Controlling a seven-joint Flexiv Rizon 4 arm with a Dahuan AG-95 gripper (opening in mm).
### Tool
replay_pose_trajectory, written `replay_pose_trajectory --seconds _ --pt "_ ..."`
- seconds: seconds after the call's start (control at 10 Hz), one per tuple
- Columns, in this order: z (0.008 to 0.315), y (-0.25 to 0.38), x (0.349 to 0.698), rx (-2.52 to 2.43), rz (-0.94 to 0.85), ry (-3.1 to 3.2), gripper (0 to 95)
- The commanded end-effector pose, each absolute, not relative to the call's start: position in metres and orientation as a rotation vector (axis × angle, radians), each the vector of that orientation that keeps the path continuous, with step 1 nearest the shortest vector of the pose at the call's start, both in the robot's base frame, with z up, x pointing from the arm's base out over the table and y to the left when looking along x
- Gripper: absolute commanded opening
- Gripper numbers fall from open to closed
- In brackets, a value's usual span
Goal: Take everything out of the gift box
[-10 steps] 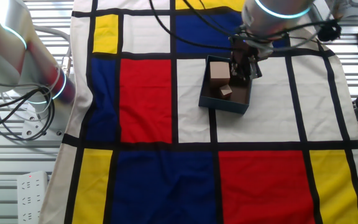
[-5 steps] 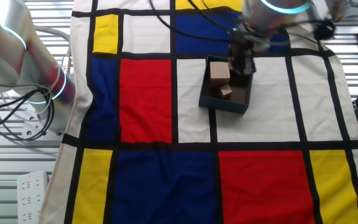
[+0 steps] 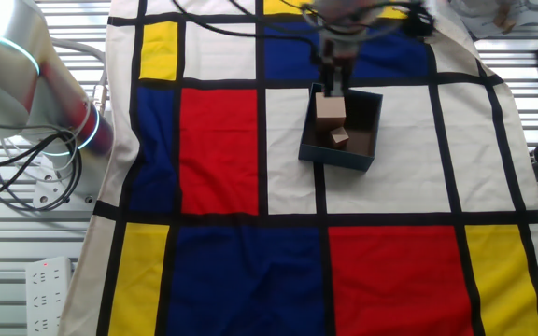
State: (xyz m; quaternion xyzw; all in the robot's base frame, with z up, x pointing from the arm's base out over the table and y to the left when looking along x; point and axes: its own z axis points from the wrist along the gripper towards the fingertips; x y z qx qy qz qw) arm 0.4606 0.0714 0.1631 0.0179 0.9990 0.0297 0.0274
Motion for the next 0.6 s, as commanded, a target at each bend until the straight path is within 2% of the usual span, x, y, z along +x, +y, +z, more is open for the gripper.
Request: replay_pose_trajectory --seconds 0.1,0.6 --pt "0.157 0.086 0.461 0.166 0.041 3.072 0.0" --pt "0.142 0.094 0.462 0.172 0.011 3.072 0.0"
